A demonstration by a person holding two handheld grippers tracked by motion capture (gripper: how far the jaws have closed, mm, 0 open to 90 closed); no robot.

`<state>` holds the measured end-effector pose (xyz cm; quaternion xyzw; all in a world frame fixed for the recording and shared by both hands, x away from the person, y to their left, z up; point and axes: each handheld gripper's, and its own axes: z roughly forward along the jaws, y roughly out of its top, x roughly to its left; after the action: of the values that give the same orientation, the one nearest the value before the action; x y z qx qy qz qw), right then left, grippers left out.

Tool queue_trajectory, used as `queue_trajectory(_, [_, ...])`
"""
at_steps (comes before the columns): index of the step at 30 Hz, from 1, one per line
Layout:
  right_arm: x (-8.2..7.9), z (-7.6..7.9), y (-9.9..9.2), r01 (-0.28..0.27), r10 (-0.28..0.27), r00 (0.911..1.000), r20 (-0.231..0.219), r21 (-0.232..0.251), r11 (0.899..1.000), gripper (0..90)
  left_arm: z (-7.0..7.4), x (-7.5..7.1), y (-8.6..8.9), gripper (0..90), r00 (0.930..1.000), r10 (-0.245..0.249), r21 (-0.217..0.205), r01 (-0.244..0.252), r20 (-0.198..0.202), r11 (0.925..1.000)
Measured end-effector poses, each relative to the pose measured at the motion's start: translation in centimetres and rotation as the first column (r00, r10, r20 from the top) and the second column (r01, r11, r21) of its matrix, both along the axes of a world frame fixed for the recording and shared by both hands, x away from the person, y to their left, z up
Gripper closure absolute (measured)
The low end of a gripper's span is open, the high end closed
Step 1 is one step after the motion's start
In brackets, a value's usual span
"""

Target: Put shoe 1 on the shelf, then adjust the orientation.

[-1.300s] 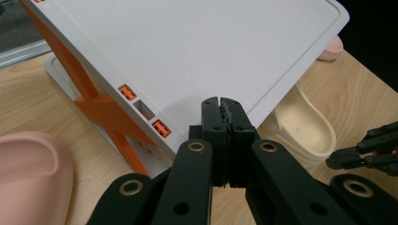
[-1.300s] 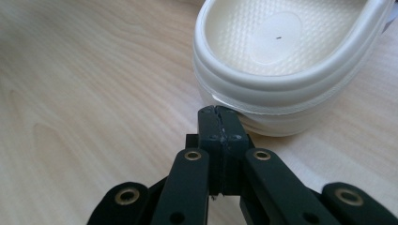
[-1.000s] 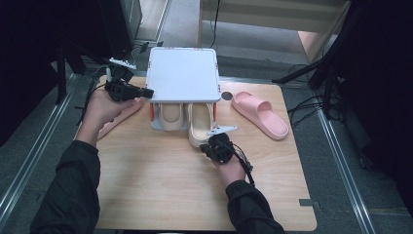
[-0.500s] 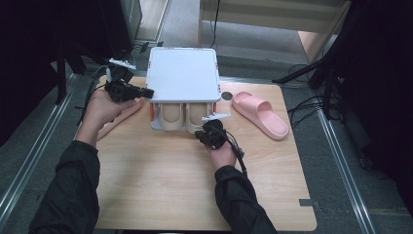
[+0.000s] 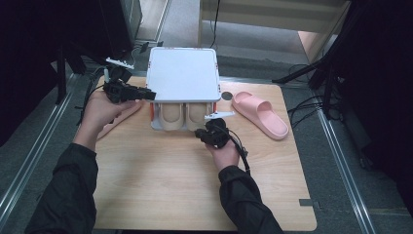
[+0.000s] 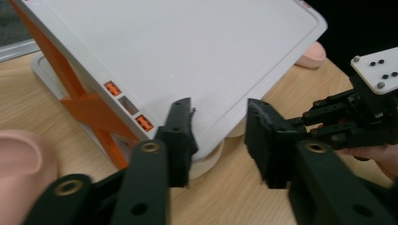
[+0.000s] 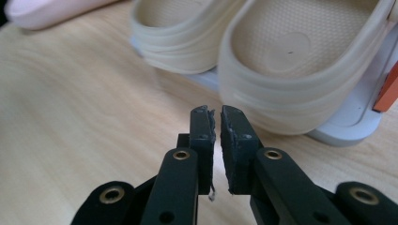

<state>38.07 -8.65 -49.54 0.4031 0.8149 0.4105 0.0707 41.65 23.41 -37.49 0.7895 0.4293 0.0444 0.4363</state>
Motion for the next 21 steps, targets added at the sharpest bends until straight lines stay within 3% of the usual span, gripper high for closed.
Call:
queue_trajectory(7, [-2.2,1.3,-2.5,-0.057,0.058,0.9983,-0.013,0.052,0.997,63.9,0.5,-1.4,0.4,39.1,0.9996,0.003,0.01,-0.003,0.029,1.0])
queue_trajectory(13, [-4.6,1.9,-4.7,-0.116,0.114,0.9926,0.043,0.047,0.992,61.5,0.3,-2.7,1.4,35.8,0.999,0.019,0.02,-0.02,0.04,0.9996])
queue_trajectory(18, [-5.5,1.5,-5.6,-0.149,0.149,0.9888,0.008,0.081,0.986,59.2,0.3,-4.0,2.6,35.4,0.9972,0.049,0.006,-0.05,0.056,0.9988])
queue_trajectory(21, [-5.8,1.5,-5.9,-0.175,0.175,0.9845,0.009,0.1,0.979,58.0,0.3,-4.8,3.5,35.4,0.9956,0.067,0.005,-0.067,0.065,0.9977])
